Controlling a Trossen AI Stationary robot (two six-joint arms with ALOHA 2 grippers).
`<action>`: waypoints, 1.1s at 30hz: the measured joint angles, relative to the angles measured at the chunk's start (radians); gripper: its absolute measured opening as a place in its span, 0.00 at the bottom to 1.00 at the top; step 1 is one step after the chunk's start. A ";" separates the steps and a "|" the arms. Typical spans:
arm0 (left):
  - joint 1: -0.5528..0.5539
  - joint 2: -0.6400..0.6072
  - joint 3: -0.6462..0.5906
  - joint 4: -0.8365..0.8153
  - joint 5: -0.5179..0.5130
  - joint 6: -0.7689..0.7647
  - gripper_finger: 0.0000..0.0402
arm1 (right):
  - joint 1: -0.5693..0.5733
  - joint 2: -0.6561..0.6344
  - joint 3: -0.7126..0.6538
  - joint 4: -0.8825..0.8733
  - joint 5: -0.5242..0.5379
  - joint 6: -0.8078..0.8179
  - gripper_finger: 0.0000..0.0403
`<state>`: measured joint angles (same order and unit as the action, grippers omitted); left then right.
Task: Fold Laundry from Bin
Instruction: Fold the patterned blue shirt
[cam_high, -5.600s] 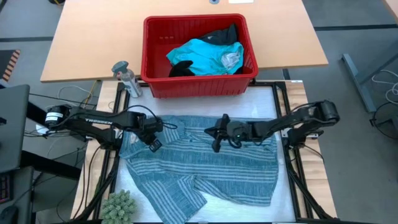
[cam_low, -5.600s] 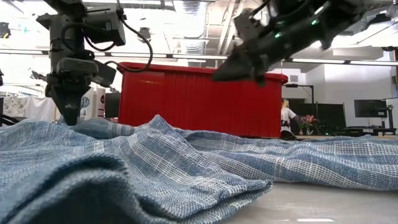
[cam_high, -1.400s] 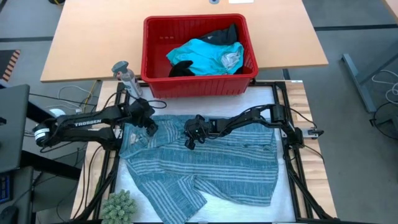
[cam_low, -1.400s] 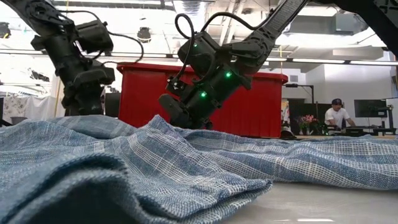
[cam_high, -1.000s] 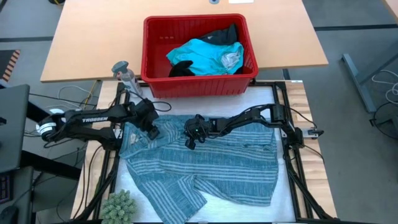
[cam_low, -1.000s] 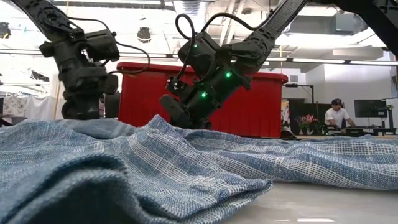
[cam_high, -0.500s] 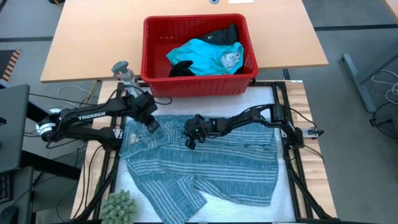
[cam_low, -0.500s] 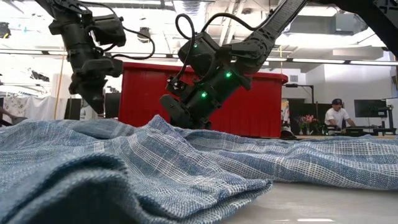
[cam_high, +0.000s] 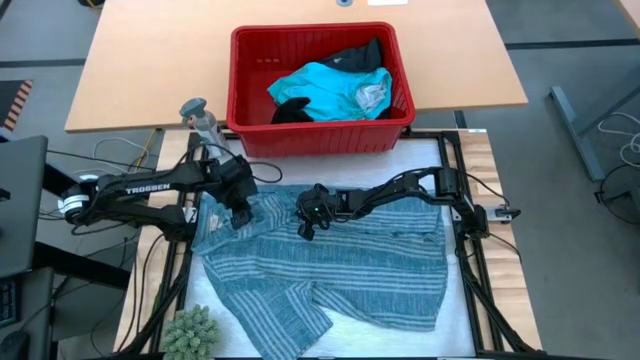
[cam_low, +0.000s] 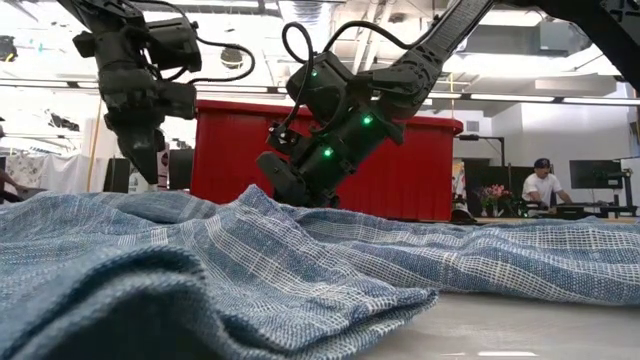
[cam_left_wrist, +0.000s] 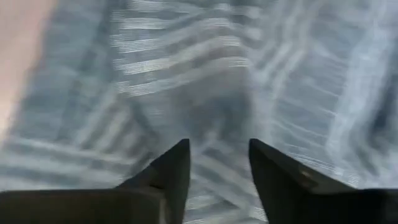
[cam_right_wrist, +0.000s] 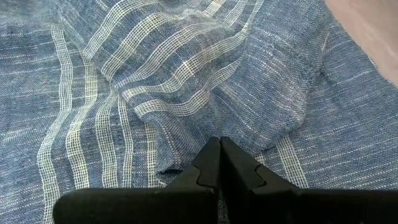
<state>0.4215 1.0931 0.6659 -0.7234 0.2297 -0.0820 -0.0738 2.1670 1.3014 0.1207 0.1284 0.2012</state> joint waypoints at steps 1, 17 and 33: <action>-0.008 0.000 0.000 -0.002 -0.055 -0.026 0.45 | 0.000 0.000 0.000 0.000 0.000 0.000 0.09; -0.109 0.015 0.000 -0.090 -0.332 -0.147 0.60 | -0.001 0.000 0.000 0.002 0.000 -0.034 0.09; -0.121 0.241 0.006 -0.048 -0.255 -0.108 0.60 | 0.000 0.001 0.000 0.017 -0.001 -0.035 0.09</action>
<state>0.3008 1.3339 0.6717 -0.7715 -0.0258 -0.1901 -0.0738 2.1677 1.3014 0.1379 0.1276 0.1665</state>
